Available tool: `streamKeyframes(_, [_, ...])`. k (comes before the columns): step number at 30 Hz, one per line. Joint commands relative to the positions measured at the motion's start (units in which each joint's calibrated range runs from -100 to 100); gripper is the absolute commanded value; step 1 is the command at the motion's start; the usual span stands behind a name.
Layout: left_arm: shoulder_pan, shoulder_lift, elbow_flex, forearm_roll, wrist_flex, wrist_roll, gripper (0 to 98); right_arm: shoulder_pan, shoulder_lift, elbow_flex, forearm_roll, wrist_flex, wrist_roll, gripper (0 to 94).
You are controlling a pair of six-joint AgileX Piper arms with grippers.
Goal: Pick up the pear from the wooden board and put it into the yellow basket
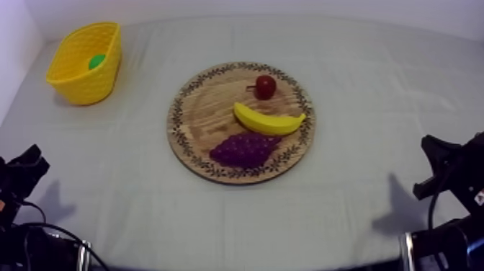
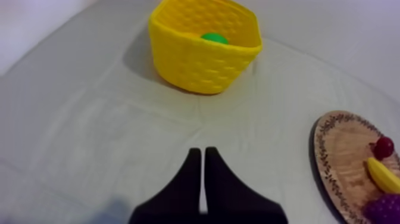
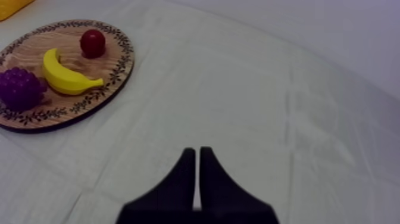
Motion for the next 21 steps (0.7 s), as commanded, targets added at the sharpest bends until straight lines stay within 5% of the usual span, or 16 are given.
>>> streamKeyframes(1, [-0.21, -0.05, 0.05, -0.04, 0.19, -4.38, 0.0, 0.02, -0.04, -0.05, -0.01, 0.02, 0.0, 0.4])
streamKeyframes(6, [-0.52, -0.2, 0.27, 0.6, 0.34, -6.0, 0.2, 0.02, -0.04, -0.05, -0.01, 0.02, -0.01, 0.4])
streamKeyframes(14, [-0.58, -0.23, 3.39, 1.24, -10.86, -0.63, 0.1, 0.02, -0.04, -0.05, -0.01, 0.02, 0.0, 0.4])
streamKeyframes(21, [-0.59, -0.23, 3.9, 1.28, -13.01, 0.98, 0.1, 0.02, -0.04, -0.05, -0.01, 0.02, 0.01, 0.4])
